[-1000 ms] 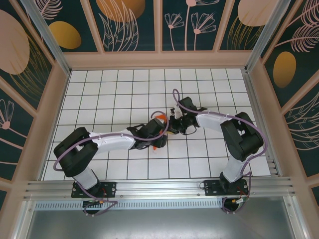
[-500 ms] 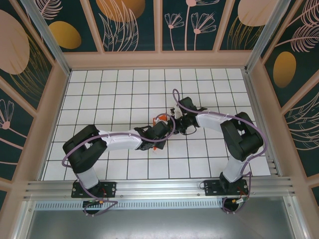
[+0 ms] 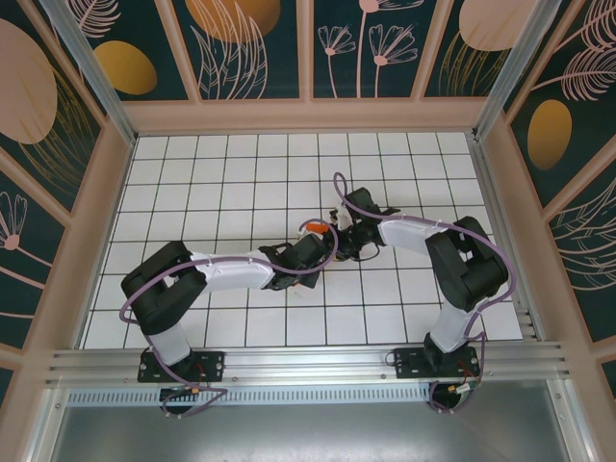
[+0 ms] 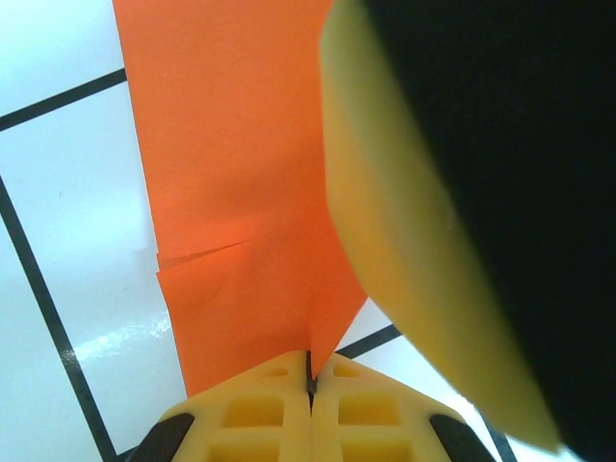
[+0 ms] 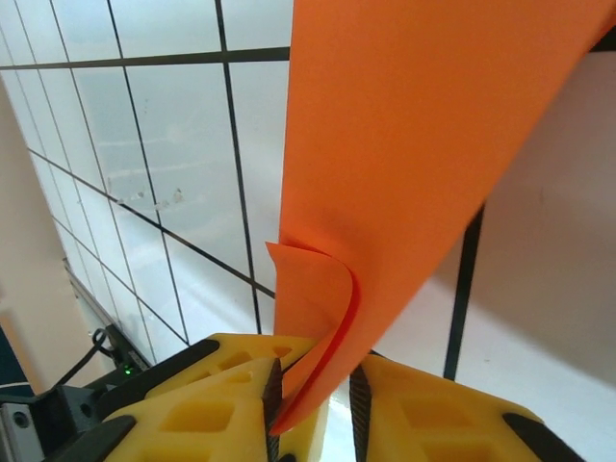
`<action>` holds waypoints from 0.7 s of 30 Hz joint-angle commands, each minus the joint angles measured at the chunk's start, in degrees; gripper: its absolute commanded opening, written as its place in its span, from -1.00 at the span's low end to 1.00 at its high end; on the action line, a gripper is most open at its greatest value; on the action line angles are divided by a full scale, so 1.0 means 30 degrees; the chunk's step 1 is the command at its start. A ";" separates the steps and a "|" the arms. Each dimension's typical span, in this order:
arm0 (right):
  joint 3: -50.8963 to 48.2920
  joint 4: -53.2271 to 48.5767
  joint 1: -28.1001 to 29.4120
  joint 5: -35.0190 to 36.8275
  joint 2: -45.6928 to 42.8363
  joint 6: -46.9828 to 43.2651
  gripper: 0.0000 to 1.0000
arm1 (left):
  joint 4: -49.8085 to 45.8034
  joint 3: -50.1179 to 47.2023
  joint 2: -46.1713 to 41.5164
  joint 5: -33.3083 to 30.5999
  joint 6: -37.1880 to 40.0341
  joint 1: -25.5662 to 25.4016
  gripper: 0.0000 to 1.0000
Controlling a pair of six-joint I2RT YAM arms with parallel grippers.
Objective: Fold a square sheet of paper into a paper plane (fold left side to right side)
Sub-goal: Fold the wing for the fifth time at the center of the table.
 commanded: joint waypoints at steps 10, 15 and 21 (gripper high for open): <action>-0.2189 -0.0031 -0.2896 0.1455 -0.5273 -0.0987 0.32 | 0.3323 -0.1017 -0.1204 0.5940 -0.1677 0.1708 -1.00; -0.3539 0.1003 -0.3234 0.1242 -0.5661 -0.0884 0.33 | 0.5091 -0.1573 -0.0994 0.8403 -0.2455 0.2540 -1.00; -0.4209 0.2624 -0.2871 0.0660 -0.4931 -0.0378 0.31 | 0.7145 -0.2352 -0.0745 1.0309 -0.3657 0.3236 -1.00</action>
